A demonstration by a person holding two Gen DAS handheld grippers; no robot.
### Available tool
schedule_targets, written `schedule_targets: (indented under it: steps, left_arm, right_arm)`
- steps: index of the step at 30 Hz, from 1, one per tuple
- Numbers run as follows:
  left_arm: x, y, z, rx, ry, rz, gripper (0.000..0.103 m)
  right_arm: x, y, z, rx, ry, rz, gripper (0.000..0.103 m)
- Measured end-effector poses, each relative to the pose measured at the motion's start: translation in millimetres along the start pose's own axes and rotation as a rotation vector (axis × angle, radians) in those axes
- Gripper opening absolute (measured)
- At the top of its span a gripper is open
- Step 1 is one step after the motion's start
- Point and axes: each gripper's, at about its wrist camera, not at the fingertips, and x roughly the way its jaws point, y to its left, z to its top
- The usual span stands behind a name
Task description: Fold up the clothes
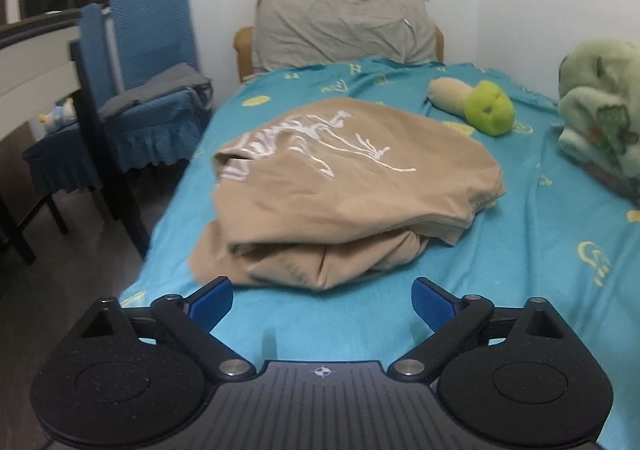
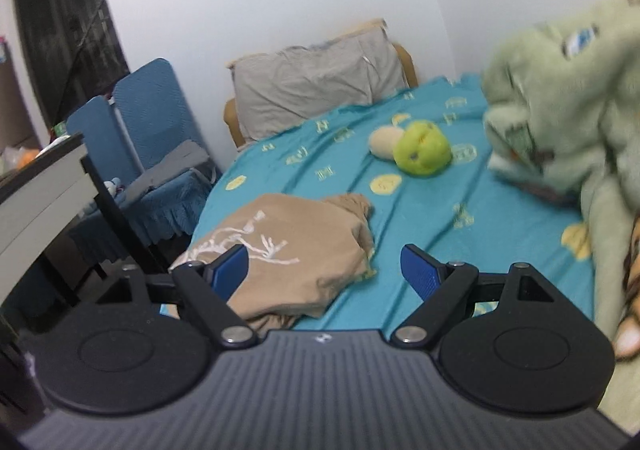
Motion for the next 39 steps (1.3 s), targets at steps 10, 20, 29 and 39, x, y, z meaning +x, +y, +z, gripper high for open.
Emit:
schedule_targets:
  steps: [10,20,29,39]
  left_arm:
    - [54,6,10,-0.055,-0.047,-0.018,0.015]
    - [-60,69,29,-0.305,-0.204,-0.171,0.002]
    - [-183,98,22,-0.197,-0.325,-0.253,0.002]
    - [-181,140,-9,-0.364,-0.296,-0.2,0.0]
  right_arm:
    - [42,-38,-10,0.163,0.081,-0.041,0.085]
    - [34,-40,-11,0.145,0.05,-0.027,0.085]
    - [8,-13,-16,0.006,0.039,0.065,0.085]
    - [20,87,-81,-0.418,0.218,0.254,0.065]
